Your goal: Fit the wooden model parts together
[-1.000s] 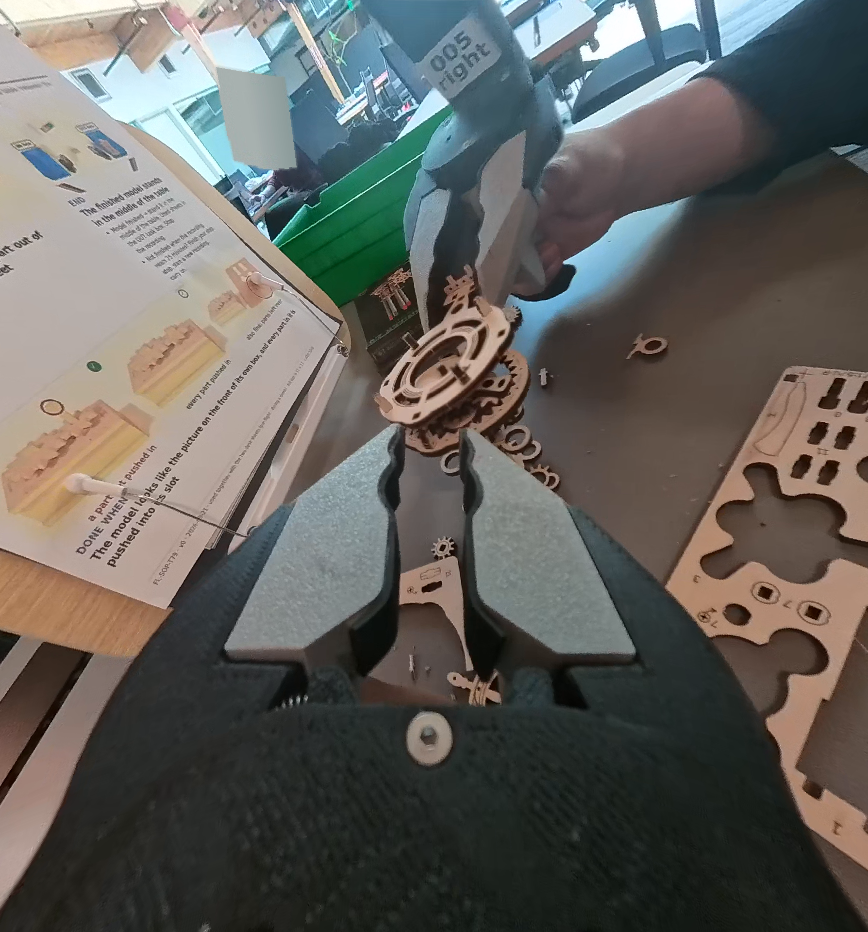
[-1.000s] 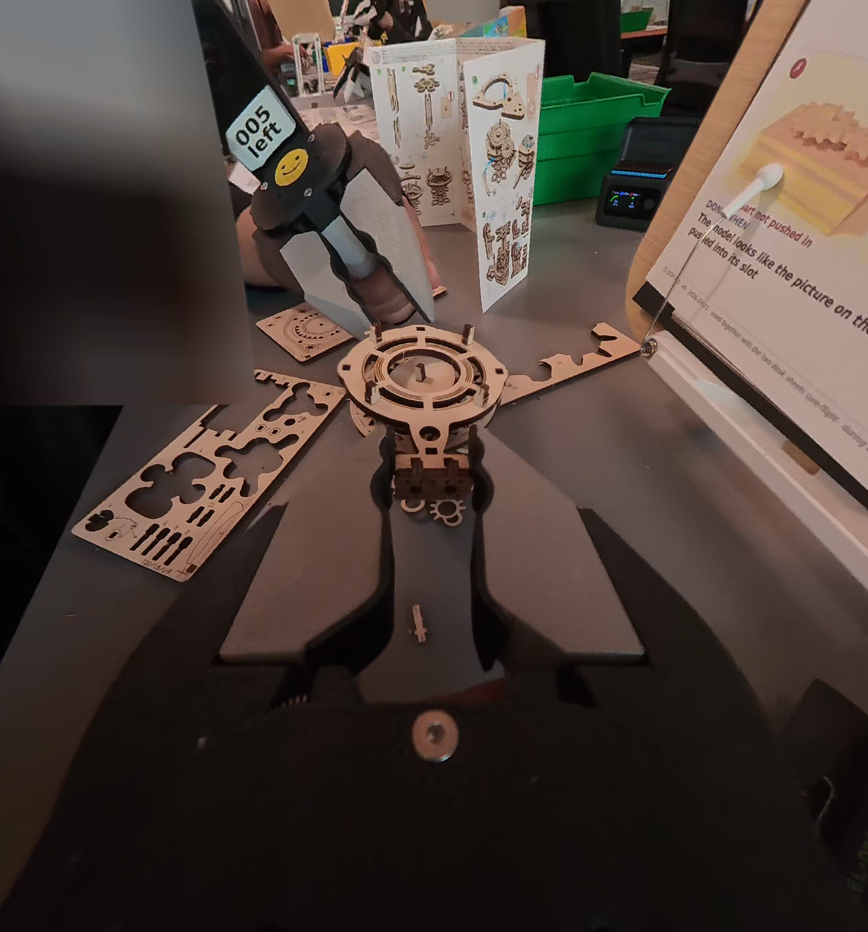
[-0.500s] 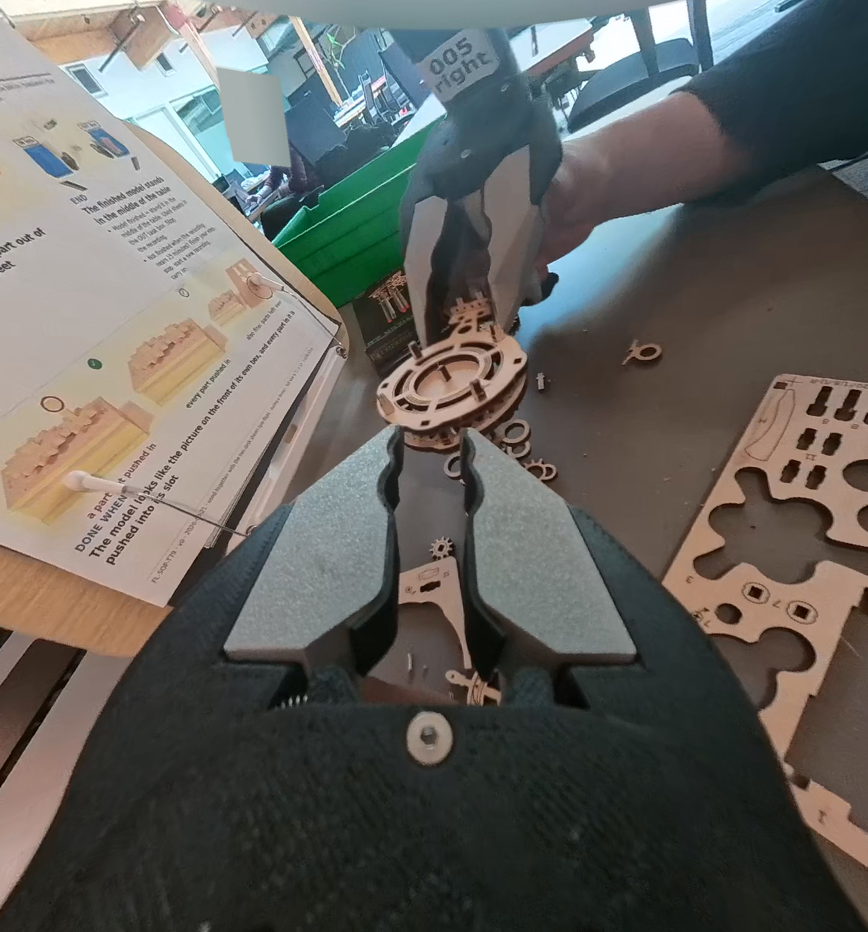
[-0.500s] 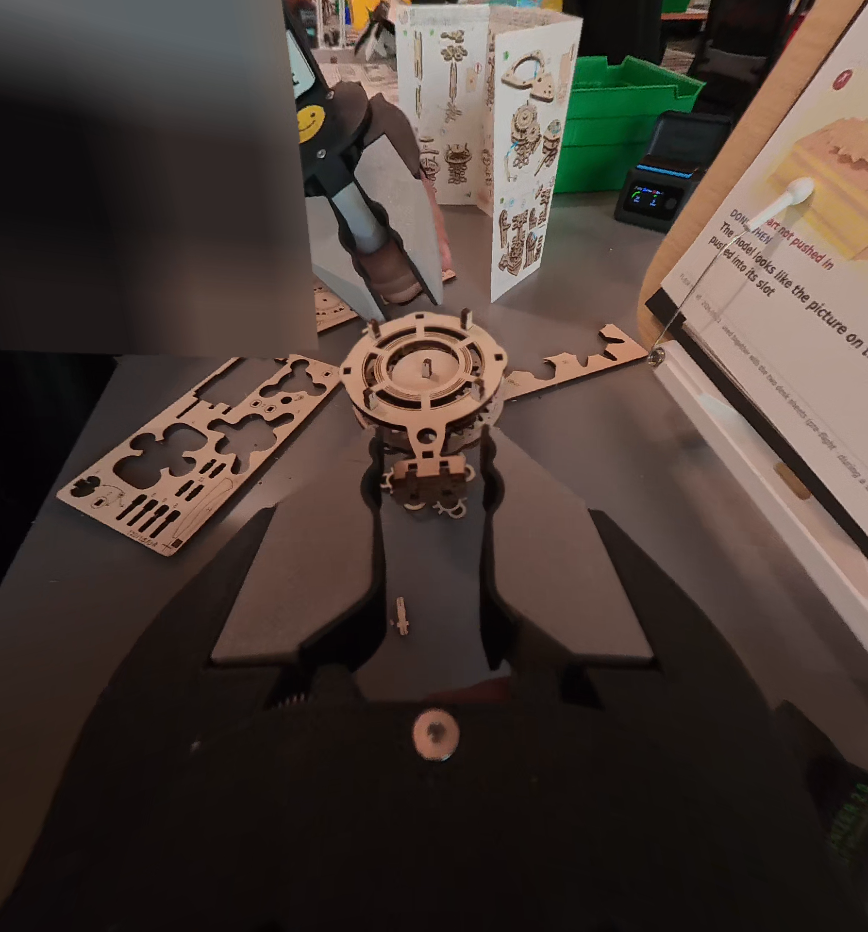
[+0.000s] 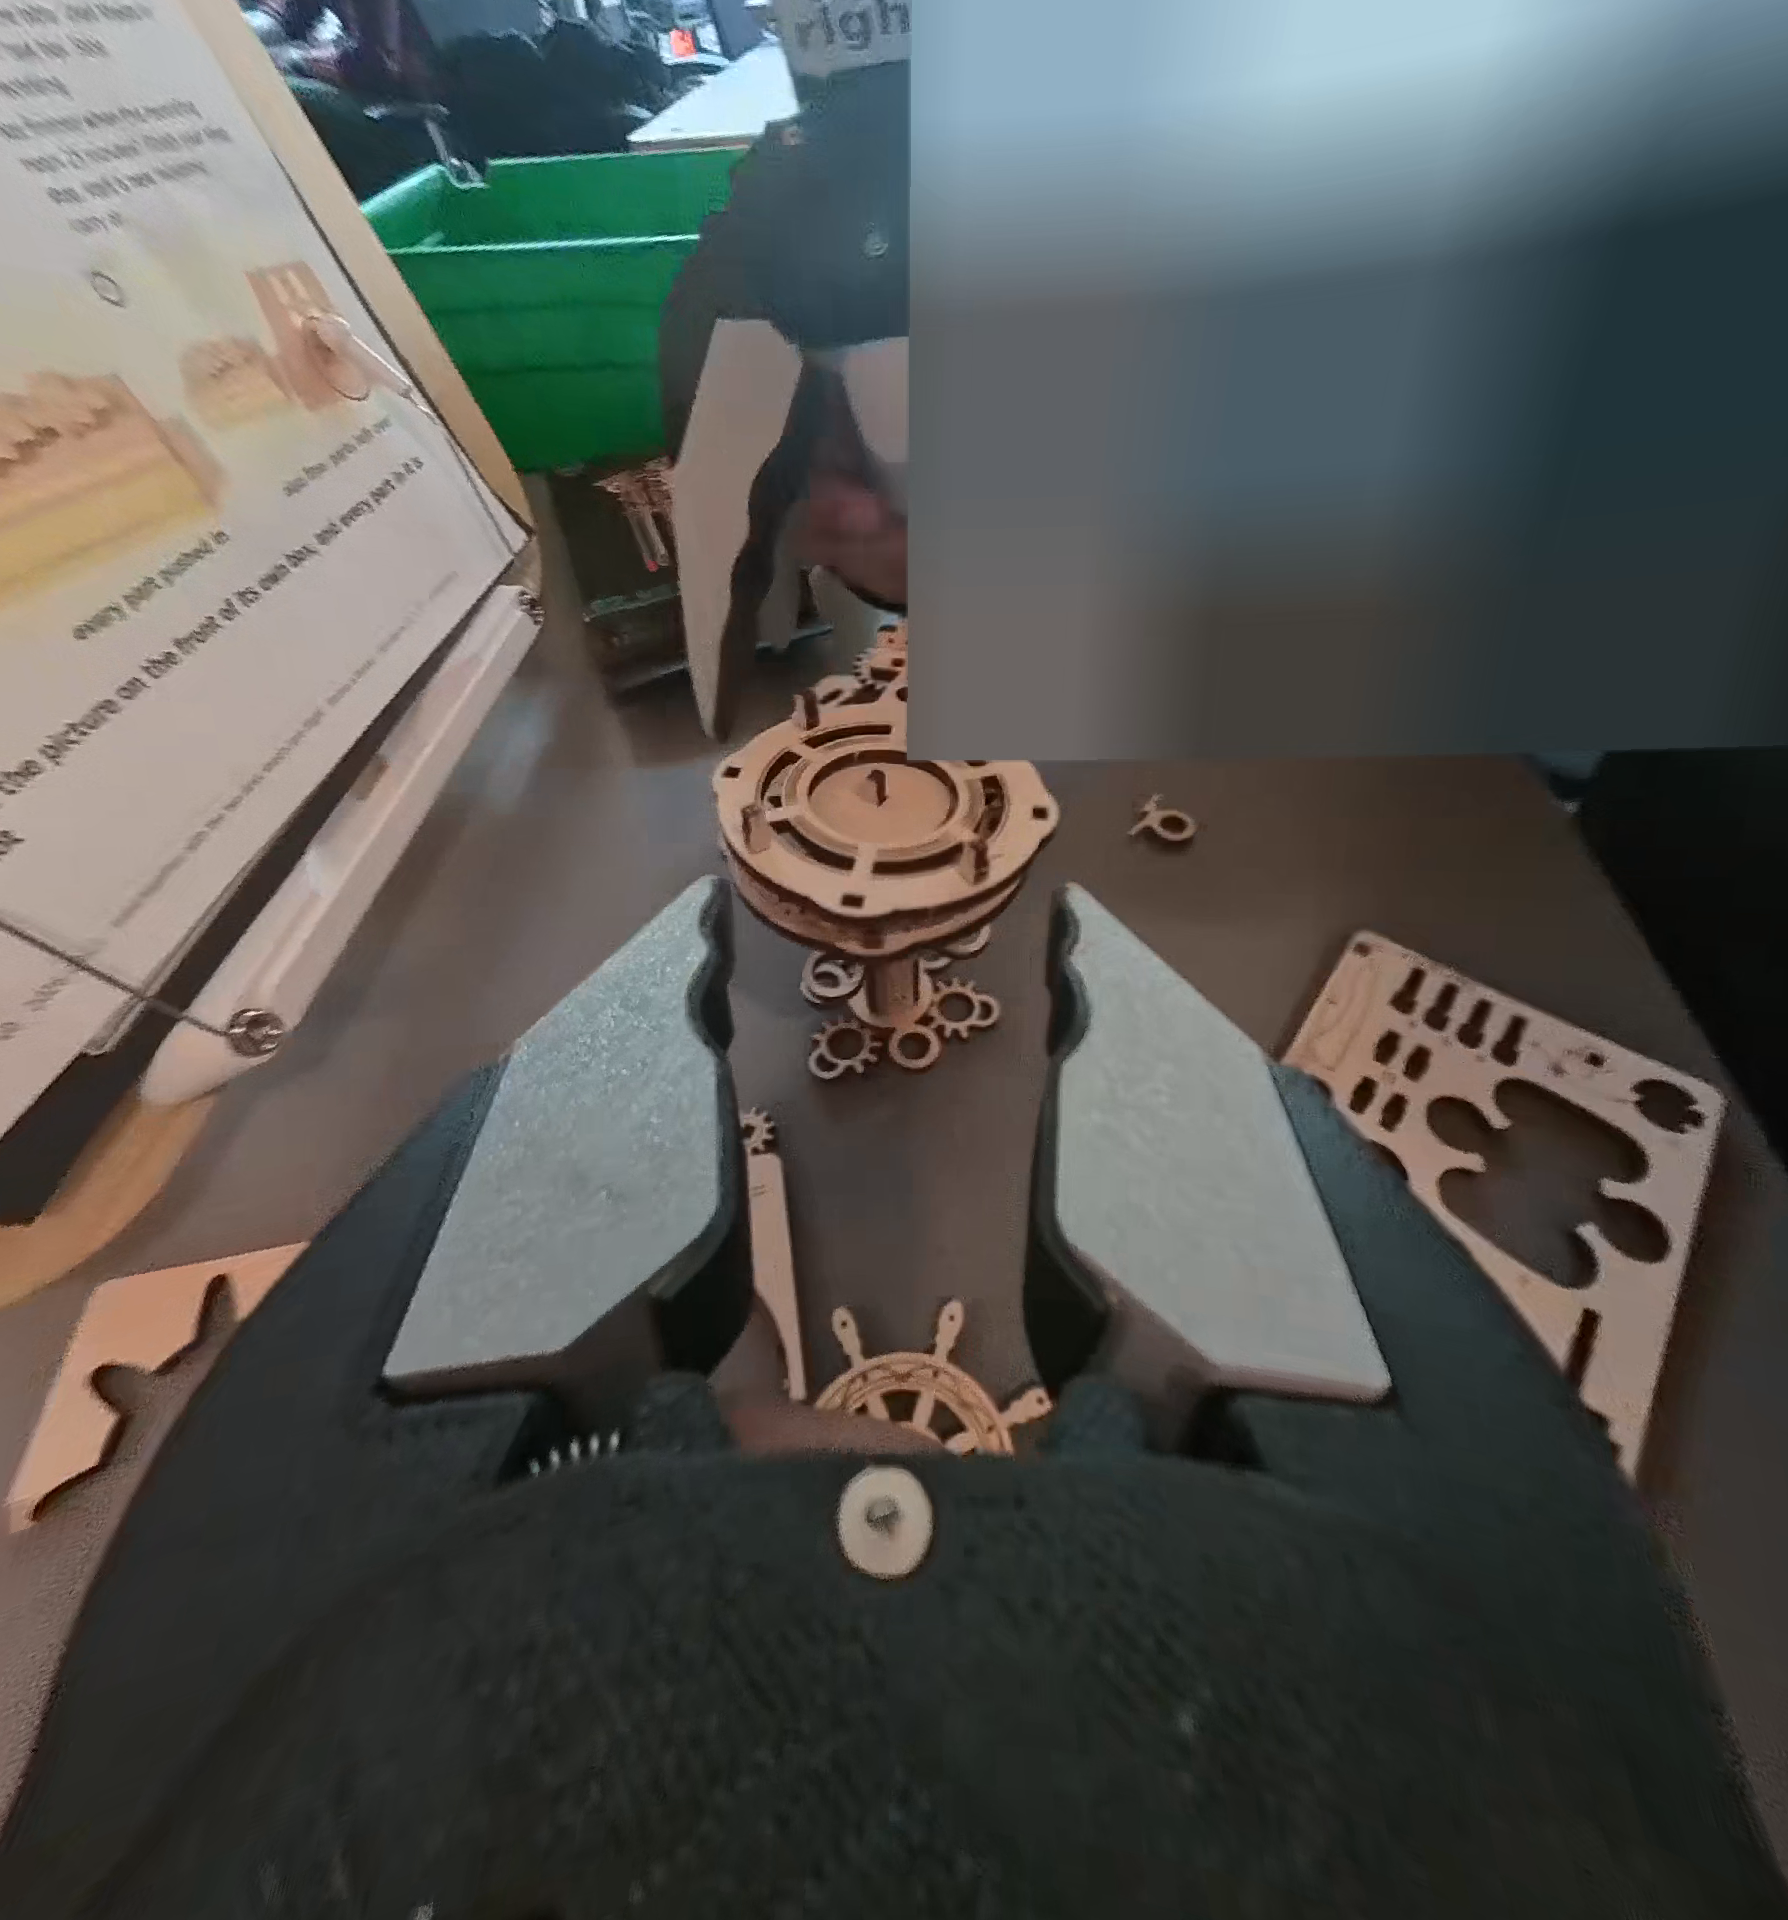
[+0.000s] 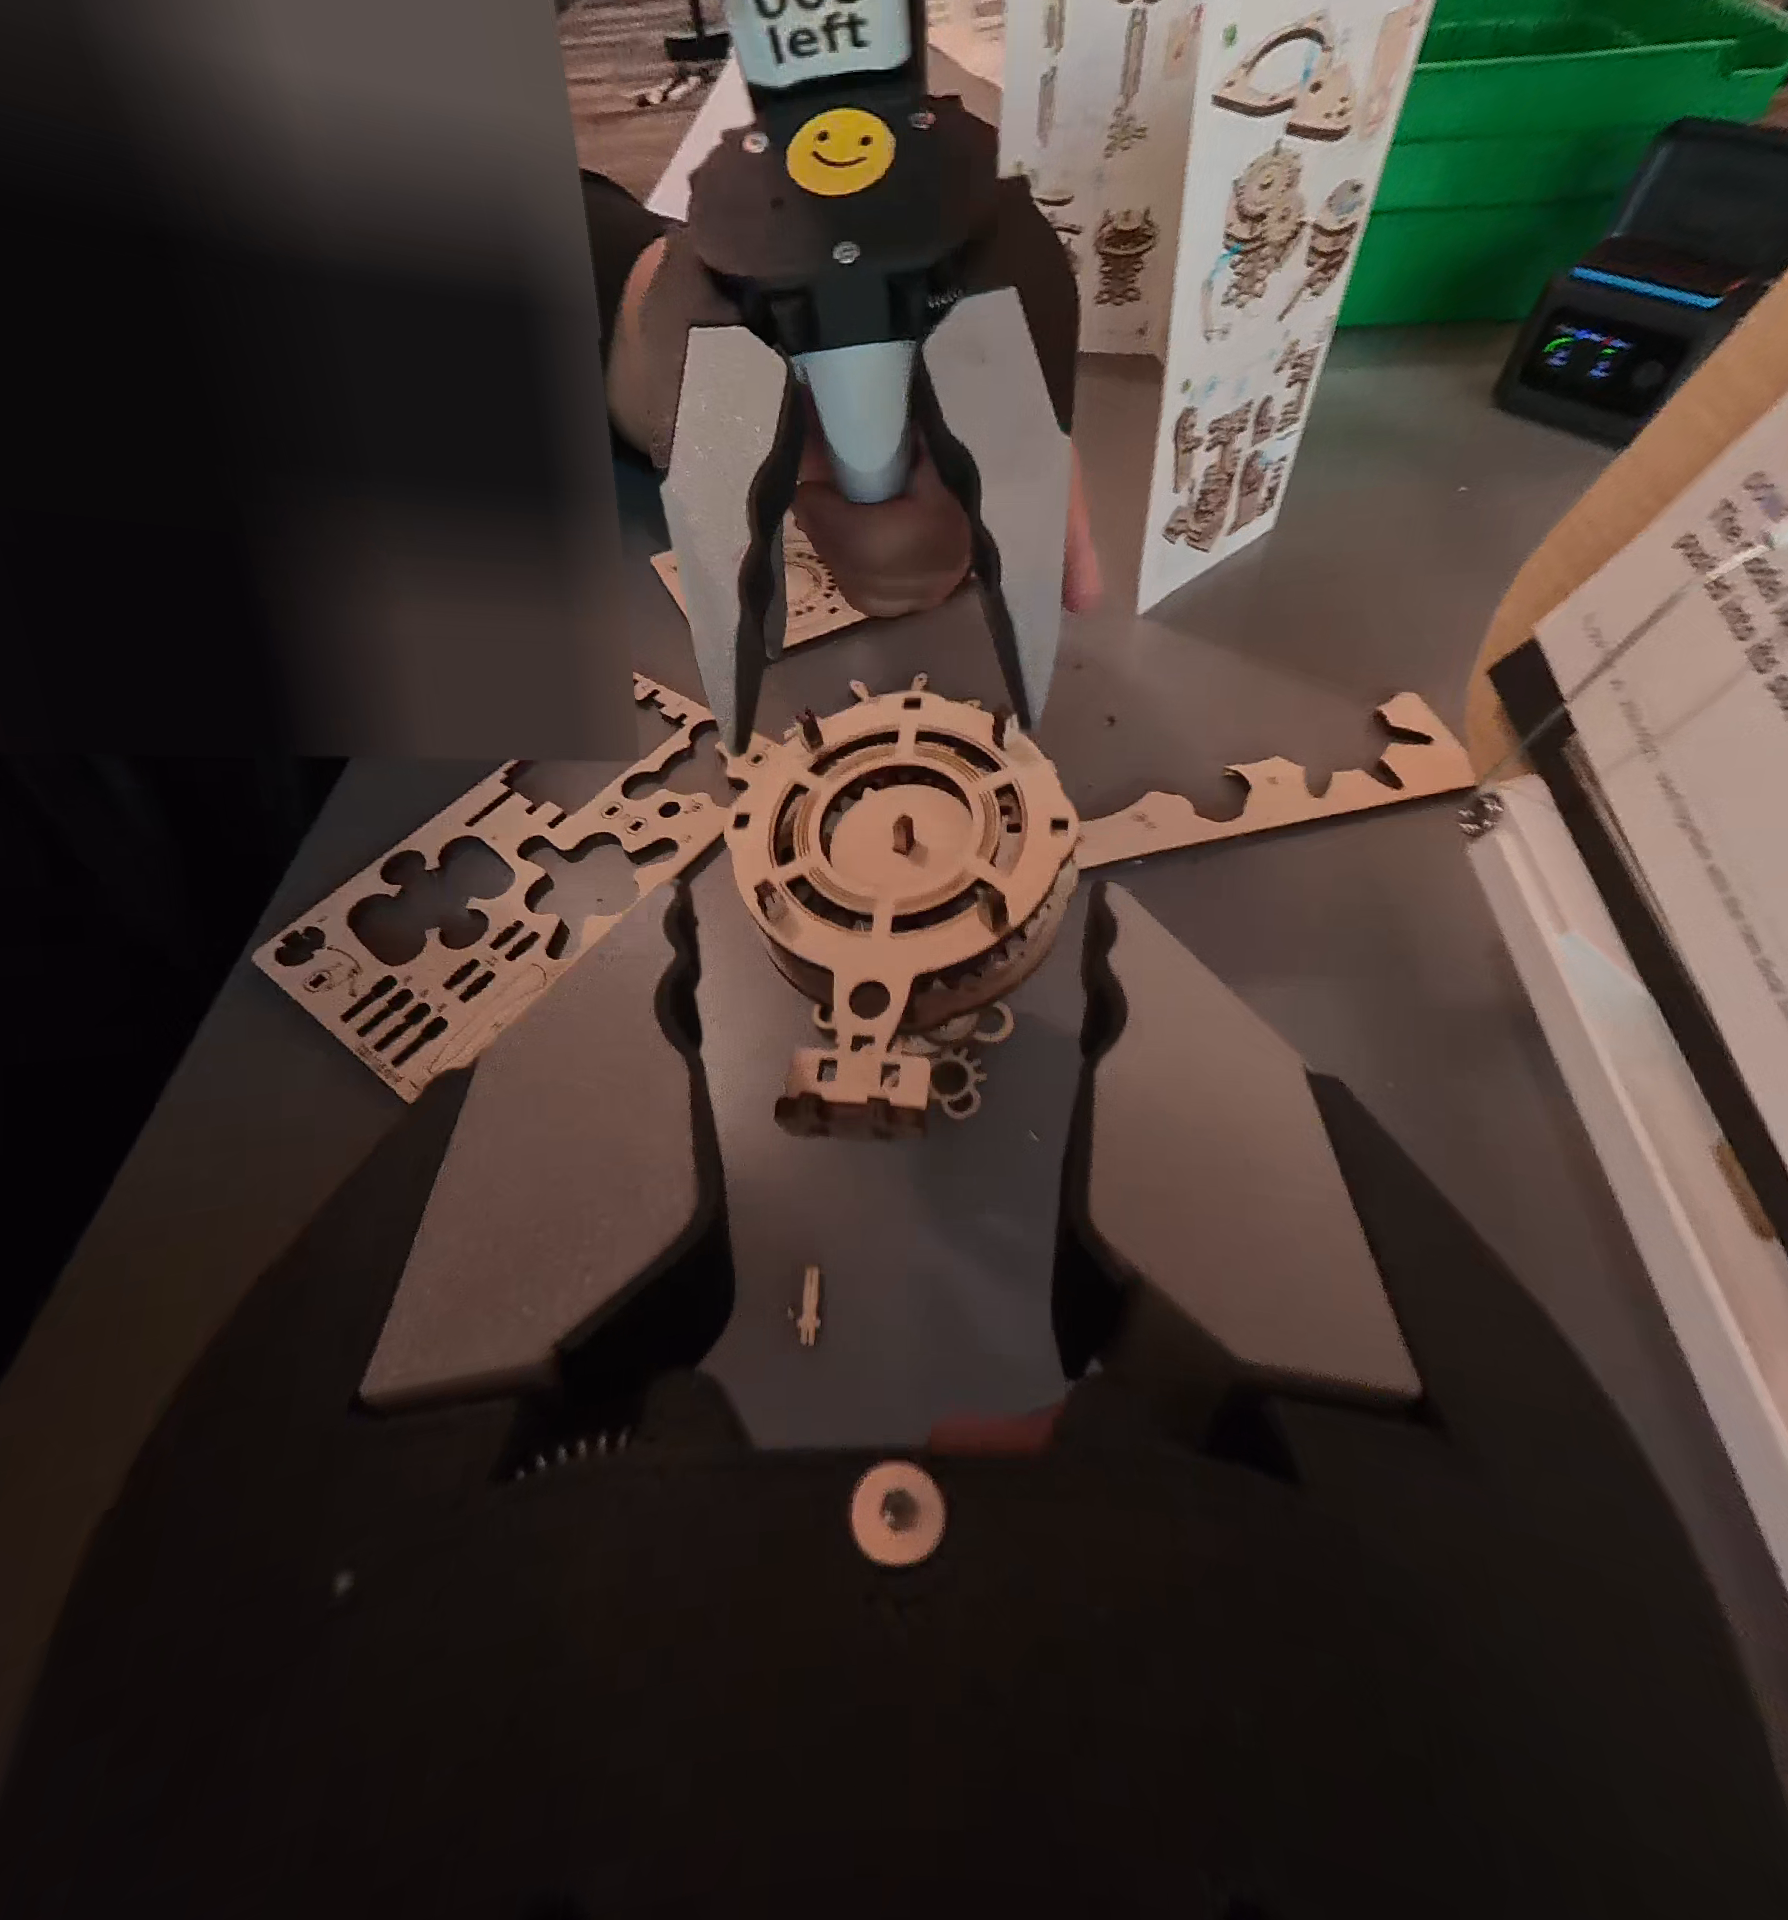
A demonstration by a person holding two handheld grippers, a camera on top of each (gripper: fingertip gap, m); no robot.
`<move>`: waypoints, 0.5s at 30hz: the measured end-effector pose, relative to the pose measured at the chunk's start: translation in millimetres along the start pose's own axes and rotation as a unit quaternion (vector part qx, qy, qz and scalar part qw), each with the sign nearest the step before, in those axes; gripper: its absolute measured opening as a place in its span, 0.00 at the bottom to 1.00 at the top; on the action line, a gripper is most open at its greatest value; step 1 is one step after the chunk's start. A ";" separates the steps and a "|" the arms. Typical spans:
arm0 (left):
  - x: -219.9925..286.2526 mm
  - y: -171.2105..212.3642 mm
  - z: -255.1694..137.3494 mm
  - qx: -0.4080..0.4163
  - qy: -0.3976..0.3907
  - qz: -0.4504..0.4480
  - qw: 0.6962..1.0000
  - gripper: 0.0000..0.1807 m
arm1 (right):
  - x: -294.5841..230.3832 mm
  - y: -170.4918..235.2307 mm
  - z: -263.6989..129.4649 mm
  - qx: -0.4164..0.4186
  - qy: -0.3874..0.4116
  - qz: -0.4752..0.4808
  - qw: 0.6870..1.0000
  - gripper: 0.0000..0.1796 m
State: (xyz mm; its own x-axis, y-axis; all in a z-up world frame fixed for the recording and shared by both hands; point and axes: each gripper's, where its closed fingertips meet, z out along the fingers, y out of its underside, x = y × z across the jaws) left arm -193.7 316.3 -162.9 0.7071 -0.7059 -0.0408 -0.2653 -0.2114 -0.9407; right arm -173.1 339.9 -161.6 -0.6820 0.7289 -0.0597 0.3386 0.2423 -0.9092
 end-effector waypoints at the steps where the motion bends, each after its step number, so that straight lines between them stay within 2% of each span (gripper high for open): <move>1: 1.4 -1.5 0.7 0.001 0.010 -0.007 1.000 0.33 | -0.7 -1.5 2.3 -0.001 -0.006 -0.002 1.000 0.40; 6: 0.3 -3.1 2.2 0.000 0.021 -0.017 1.000 0.32 | -0.4 -2.9 8.1 -0.026 -0.008 -0.033 0.999 0.37; 9: 1.1 0.2 8.0 -0.010 0.019 0.002 1.000 0.29 | -0.5 -1.8 10.5 -0.036 -0.008 -0.048 0.998 0.37; 15: 2.1 7.1 12.3 -0.028 0.013 0.020 0.999 0.28 | -1.8 -1.0 12.3 -0.045 -0.006 -0.069 0.997 0.37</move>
State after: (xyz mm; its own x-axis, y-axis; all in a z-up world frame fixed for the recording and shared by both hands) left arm -186.0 321.6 -173.8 0.6777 -0.7321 -0.0692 -0.3308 -0.2194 -0.9178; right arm -180.2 330.5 -165.6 -0.7339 0.6768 0.0579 0.2976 0.3969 -0.8683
